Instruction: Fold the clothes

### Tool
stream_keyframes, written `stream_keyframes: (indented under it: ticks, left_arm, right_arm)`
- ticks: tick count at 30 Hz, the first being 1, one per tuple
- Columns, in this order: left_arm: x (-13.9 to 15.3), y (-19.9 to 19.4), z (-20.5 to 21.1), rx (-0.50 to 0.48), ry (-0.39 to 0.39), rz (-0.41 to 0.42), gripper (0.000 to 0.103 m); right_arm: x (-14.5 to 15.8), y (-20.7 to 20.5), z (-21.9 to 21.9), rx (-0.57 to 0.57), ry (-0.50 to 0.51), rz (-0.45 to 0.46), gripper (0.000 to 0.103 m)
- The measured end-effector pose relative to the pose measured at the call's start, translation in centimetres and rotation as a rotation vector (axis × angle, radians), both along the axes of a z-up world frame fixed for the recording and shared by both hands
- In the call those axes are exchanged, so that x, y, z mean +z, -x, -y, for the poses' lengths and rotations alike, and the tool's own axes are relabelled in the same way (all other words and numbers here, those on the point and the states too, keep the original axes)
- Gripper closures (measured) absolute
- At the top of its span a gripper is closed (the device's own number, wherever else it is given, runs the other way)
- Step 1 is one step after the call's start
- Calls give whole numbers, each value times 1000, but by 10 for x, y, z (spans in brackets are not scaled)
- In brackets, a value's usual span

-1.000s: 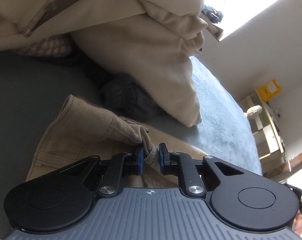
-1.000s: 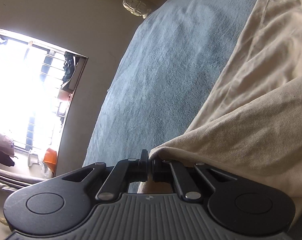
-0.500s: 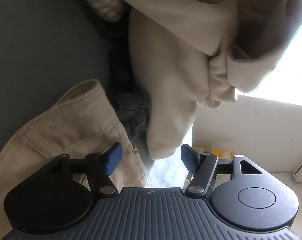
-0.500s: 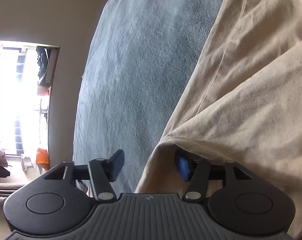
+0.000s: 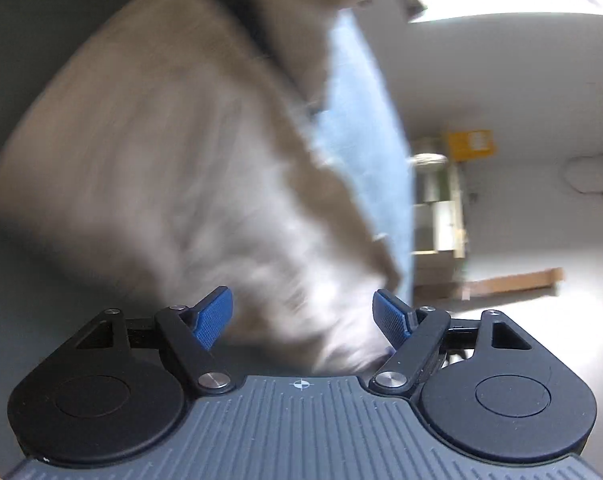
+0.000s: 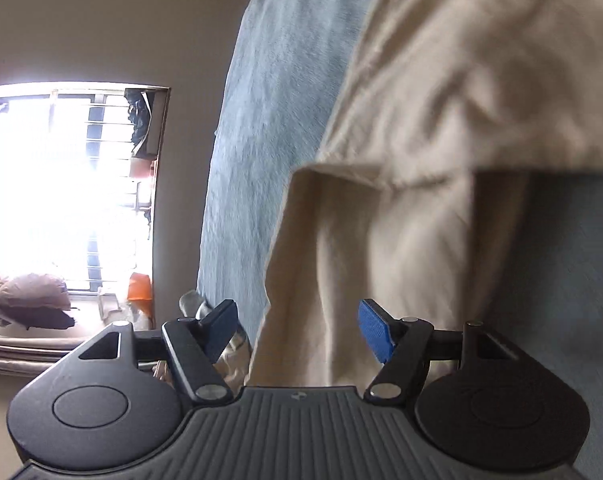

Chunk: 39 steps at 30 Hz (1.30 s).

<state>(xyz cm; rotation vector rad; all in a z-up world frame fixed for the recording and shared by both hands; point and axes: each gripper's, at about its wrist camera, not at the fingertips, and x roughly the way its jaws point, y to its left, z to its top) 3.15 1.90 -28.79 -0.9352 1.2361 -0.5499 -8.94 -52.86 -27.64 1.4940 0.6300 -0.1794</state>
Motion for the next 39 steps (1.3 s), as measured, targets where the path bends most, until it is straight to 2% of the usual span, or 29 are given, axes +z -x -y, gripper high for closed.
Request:
stream_keyframes:
  ticks: [3, 7, 12, 15, 17, 19, 22, 23, 25, 28, 30, 31, 32, 33, 35, 39]
  left_arm:
    - [-19, 17, -22, 123, -86, -81, 25]
    - [-29, 22, -35, 230, -72, -56, 26]
    - [-34, 22, -45, 352, -29, -1, 25]
    - [-40, 29, -43, 419, -15, 14, 26]
    - [-37, 38, -43, 420, -22, 14, 26]
    - [-35, 47, -44, 420, -28, 15, 26]
    - [-34, 56, -45, 424, -35, 13, 28]
    - [-36, 53, -44, 428, -33, 8, 28]
    - [-34, 37, -37, 432, -41, 29, 26]
    - [-40, 17, -12, 447, -89, 75, 26]
    - [-39, 11, -5, 481, -126, 70, 30]
    - [-37, 9, -3, 496, -152, 63, 41]
    - [-36, 9, -2, 505, -167, 55, 70]
    - [-38, 7, -2, 510, -174, 46, 77]
    - [-37, 6, -3, 517, -186, 39, 79]
    - [-29, 4, -1, 509, -196, 62, 82]
  right_arm:
    - [-22, 28, -9, -21, -50, -41, 33]
    - [-53, 36, -11, -51, -87, -87, 33]
    - [-74, 0, -1, -76, -119, 27, 32]
    - [-78, -23, -1, -97, -104, 61, 33]
    - [-79, -27, -3, -116, -94, 67, 43]
    - [-80, -28, -5, -135, -93, 82, 44]
    - [-85, -23, -4, -140, -111, 92, 54]
    - [-87, -22, -3, -142, -116, 85, 63]
    - [-92, -23, -1, -146, -124, 63, 73]
    - [-93, -27, -1, -125, -98, 56, 81]
    - [-92, -29, -1, -122, -76, 42, 88]
    - [-90, -31, -2, -119, -56, 34, 94]
    - [-88, -32, -3, -115, -34, 30, 95]
    - [-85, -33, -3, -115, -9, 25, 96]
    - [-76, -34, -7, -124, 36, 22, 97]
    - [-62, -29, -10, -158, 63, 43, 98]
